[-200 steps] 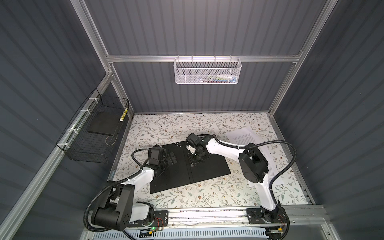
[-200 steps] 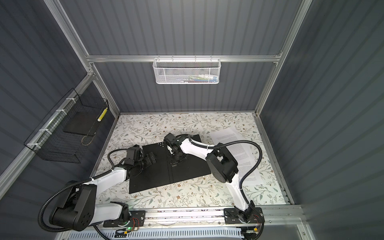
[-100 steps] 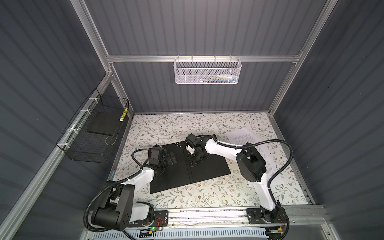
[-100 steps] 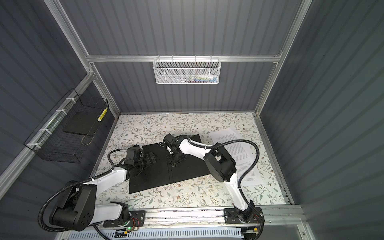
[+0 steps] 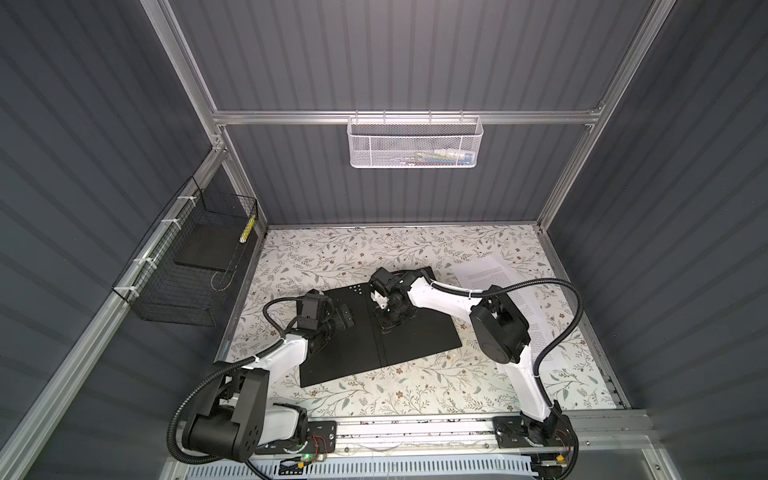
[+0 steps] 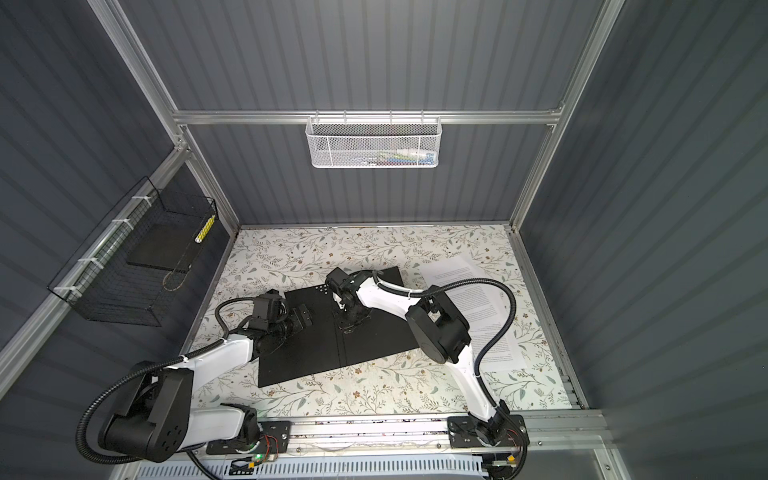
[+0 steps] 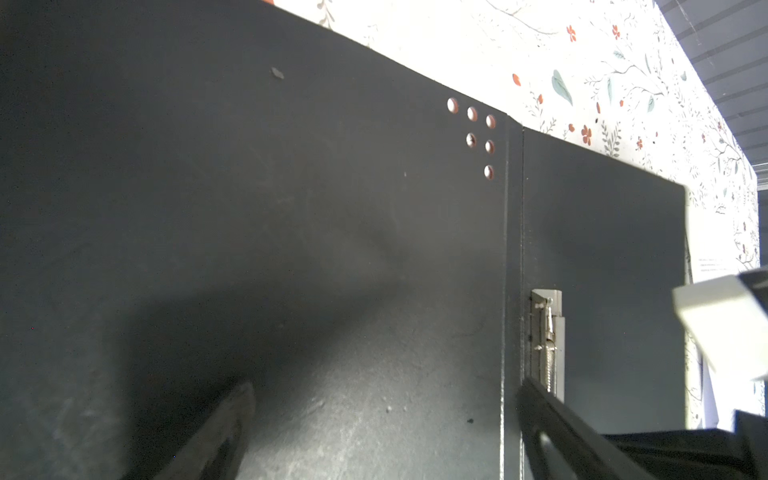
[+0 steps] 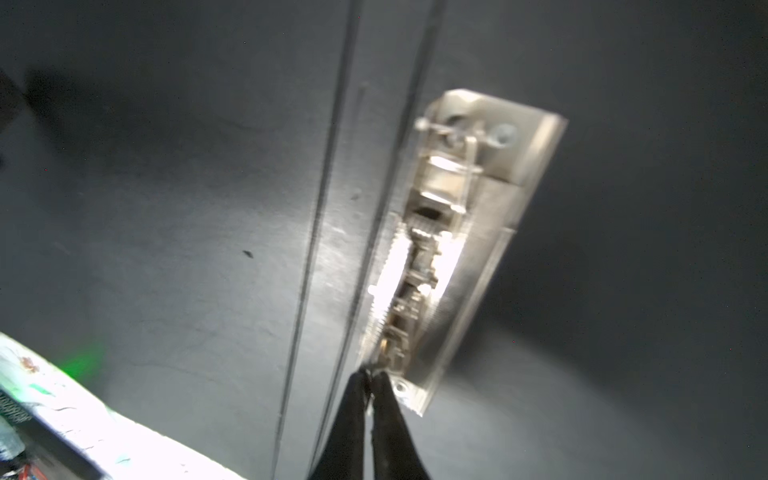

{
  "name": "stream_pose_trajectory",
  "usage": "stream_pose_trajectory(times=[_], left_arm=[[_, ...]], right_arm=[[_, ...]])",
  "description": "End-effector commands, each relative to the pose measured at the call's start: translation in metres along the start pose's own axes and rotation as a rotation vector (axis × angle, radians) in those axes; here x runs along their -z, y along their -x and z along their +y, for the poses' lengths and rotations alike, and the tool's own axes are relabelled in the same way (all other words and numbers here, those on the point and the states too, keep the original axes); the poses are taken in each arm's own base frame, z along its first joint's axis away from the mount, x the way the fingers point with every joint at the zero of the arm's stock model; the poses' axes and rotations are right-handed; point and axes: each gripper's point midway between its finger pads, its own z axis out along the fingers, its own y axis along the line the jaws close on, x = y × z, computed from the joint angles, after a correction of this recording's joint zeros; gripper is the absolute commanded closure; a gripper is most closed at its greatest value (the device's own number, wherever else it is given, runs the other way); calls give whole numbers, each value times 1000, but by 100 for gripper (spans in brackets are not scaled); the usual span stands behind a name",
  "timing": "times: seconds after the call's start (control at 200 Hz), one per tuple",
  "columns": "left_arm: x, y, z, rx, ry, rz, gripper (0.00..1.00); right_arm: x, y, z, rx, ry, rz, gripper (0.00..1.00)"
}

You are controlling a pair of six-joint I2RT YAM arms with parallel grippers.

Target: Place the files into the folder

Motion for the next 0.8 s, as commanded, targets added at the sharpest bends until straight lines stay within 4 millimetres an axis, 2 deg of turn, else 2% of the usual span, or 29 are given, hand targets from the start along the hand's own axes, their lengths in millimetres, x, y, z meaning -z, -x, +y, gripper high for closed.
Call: stream_pose_trajectory(times=[0.0, 0.135, 0.345, 0.795], left_arm=[[1, -64, 54, 50, 188, 222, 0], [1, -64, 55, 50, 189, 224, 0], [1, -64, 55, 51, 189, 224, 0], [1, -63, 54, 50, 188, 222, 0]], right_arm=[[-9, -5, -14, -24, -29, 27, 94], [-4, -4, -15, -26, -20, 18, 98], [-8, -6, -10, -24, 3, 30, 96], [-26, -24, -32, -52, -71, 101, 100]])
